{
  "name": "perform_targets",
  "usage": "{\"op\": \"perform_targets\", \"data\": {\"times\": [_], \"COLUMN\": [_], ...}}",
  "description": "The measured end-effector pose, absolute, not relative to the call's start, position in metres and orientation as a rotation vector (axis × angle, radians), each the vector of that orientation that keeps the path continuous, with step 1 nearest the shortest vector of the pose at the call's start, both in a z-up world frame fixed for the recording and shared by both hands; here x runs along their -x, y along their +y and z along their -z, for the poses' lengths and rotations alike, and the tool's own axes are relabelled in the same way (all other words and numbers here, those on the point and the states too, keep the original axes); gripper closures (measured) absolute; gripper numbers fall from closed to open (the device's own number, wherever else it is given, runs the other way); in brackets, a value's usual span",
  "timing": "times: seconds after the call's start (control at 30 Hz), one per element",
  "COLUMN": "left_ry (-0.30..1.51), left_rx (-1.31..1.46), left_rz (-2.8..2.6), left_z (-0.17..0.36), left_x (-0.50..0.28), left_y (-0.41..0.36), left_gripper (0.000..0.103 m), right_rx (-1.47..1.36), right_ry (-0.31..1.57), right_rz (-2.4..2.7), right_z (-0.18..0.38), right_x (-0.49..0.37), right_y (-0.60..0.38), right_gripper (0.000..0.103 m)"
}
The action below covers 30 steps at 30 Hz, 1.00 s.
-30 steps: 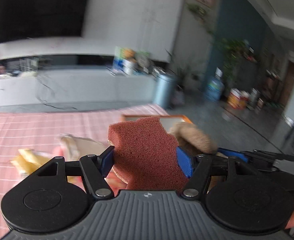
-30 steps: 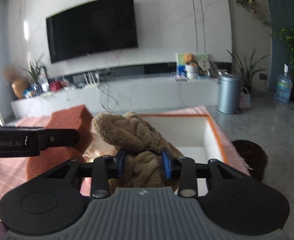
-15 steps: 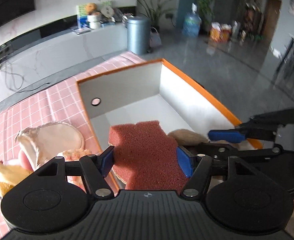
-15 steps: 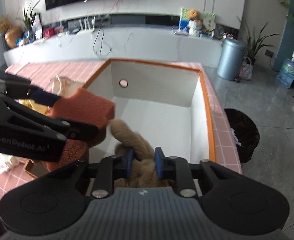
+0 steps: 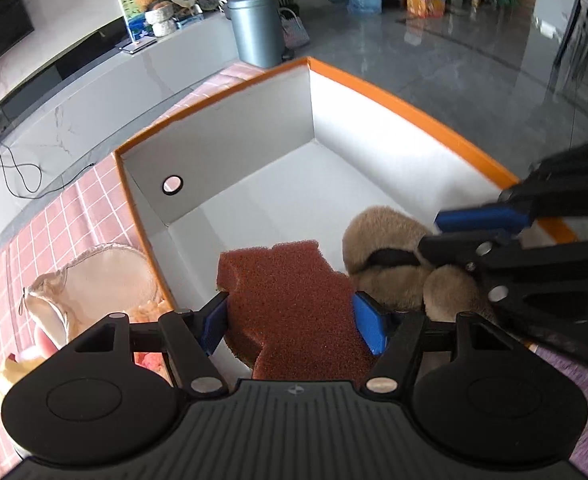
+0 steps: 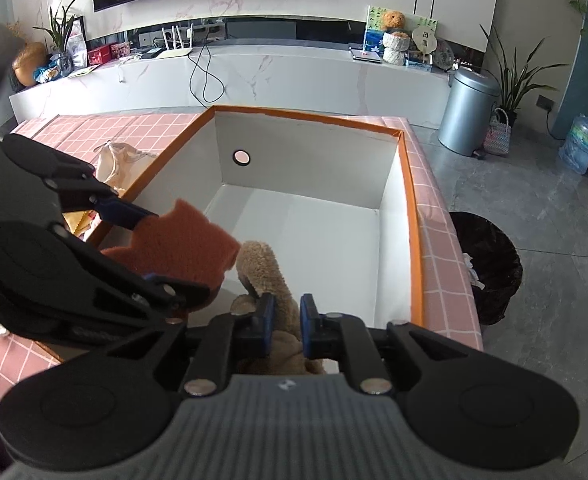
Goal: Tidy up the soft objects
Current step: 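Carry both items over the orange box and open both grippers to drop them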
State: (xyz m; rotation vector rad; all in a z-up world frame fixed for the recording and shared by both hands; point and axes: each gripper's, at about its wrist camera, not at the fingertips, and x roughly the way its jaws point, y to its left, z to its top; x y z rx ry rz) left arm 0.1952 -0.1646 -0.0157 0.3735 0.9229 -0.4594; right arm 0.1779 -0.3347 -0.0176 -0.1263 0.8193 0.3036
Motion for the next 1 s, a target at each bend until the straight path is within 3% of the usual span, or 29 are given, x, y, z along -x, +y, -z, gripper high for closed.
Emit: {"op": "perform_targets", "data": {"times": [0.3, 0.4, 0.47, 0.5, 0.9, 1.0], "left_ry": [0.923, 0.919, 0.9, 0.883, 0.802, 0.794], "left_rx": [-0.415, -0.386, -0.362, -0.342, -0.027, 0.003], "left_rz": [0.483, 0.503, 0.508, 0.517, 0.443, 0.427], "left_z": [0.016, 0.01, 0.004, 0.0, -0.027, -0.027], "left_x": [-0.197, -0.201, -0.203, -0.202, -0.186, -0.18], "left_y": [-0.168, -0.161, -0.155, -0.152, -0.095, -0.086], "left_gripper": [0.018, 0.014, 0.014, 0.014, 0.015, 0.015], "right_rx": [0.091, 0.096, 0.094, 0.091, 0.012, -0.014], "right_ry": [0.832, 0.829, 0.828, 0.829, 0.968, 1.013], "right_rz": [-0.302, -0.296, -0.295, -0.293, -0.317, -0.319], "right_z": [0.014, 0.012, 0.01, 0.008, 0.025, 0.036], "right_x": [-0.178, -0.177, -0.177, -0.177, -0.184, -0.188], "right_y": [-0.343, -0.342, -0.342, -0.342, -0.342, -0.338], "right_gripper": [0.087, 0.081, 0.069, 0.067, 0.067, 0.076]}}
